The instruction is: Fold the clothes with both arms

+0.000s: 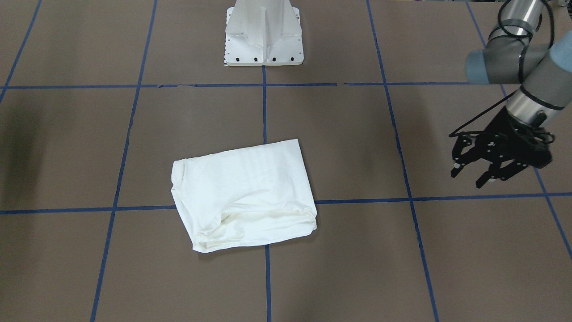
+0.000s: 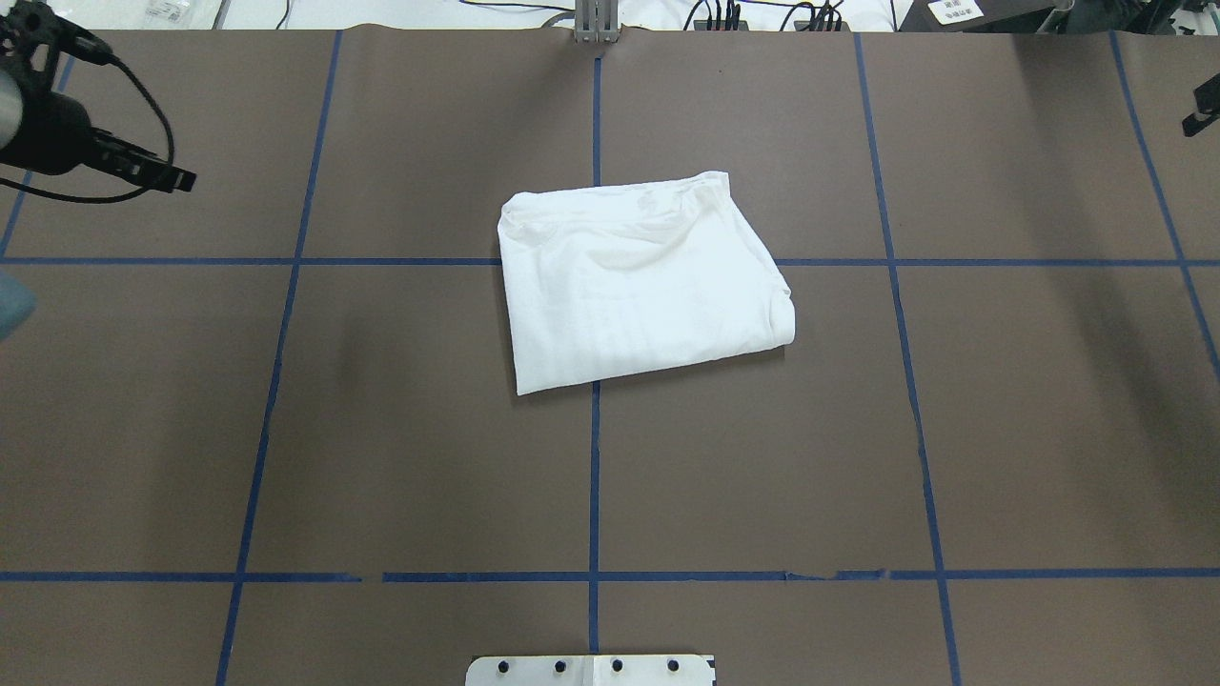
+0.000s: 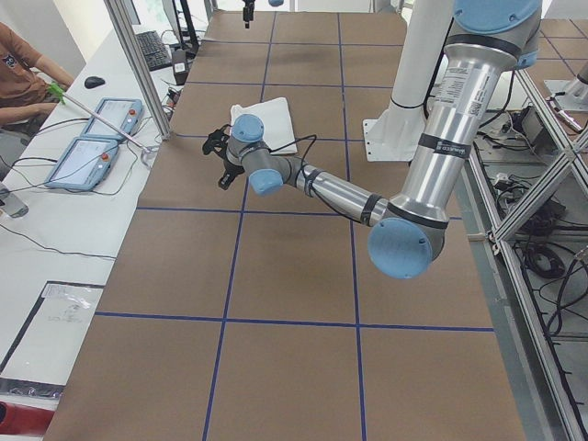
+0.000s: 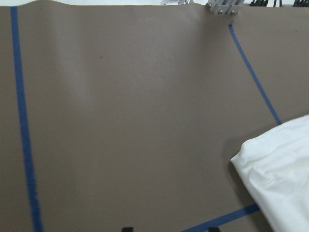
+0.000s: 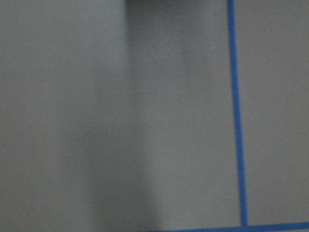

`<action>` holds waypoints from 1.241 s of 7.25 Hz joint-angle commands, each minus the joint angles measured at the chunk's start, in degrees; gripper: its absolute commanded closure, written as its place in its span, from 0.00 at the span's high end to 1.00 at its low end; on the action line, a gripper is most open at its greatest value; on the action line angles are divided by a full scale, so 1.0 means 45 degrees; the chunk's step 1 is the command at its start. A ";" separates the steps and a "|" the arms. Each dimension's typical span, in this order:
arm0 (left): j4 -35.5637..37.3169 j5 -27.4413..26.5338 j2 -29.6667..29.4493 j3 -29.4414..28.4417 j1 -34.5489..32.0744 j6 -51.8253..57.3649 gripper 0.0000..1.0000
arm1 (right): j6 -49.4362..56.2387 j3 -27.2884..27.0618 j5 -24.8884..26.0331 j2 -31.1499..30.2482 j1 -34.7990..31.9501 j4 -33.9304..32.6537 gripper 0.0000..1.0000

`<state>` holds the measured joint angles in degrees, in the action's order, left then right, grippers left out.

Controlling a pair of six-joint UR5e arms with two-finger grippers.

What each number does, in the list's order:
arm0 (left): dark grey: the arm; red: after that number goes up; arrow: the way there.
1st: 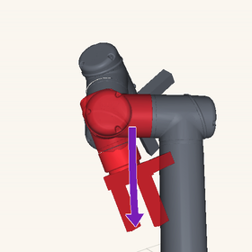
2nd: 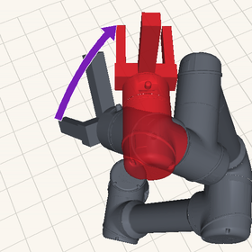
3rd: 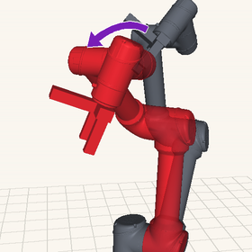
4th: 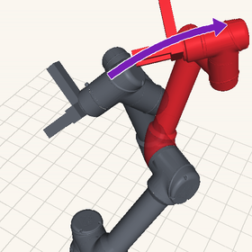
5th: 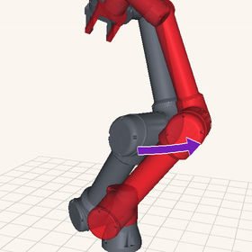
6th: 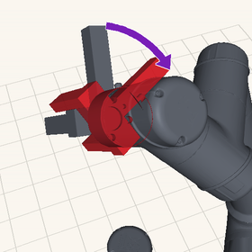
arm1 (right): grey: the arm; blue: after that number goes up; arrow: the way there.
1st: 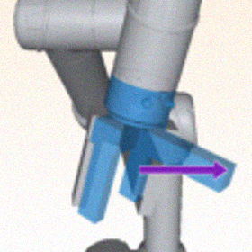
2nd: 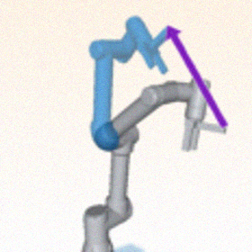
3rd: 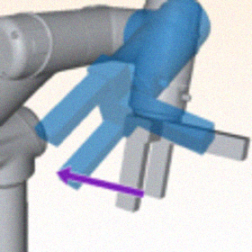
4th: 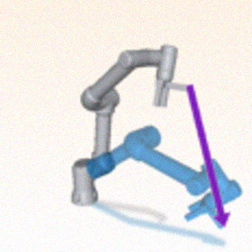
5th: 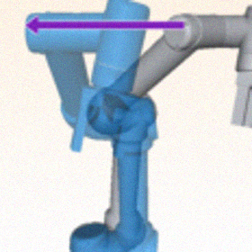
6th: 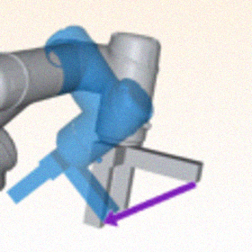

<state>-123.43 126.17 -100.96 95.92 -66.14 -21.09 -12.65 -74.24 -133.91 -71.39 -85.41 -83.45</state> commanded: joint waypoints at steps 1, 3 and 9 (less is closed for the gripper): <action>0.0632 0.2344 0.1550 0.0402 -0.2479 0.1890 0.66 | 0.2127 -0.1830 -0.0008 -0.2151 -0.1251 -0.0850 1.00; 0.1778 0.2198 0.3171 0.1960 -0.3231 0.2067 0.66 | 0.2109 -0.4100 0.0129 -0.4207 -0.1293 -0.1063 1.00; 0.2994 0.1063 0.3490 0.1302 -0.3816 0.4979 0.66 | 0.1954 -0.4381 0.0168 -0.4157 -0.1040 -0.1319 1.00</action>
<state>-111.51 131.13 -85.21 101.97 -82.89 0.64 -3.25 -93.71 -133.18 -90.30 -90.54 -89.33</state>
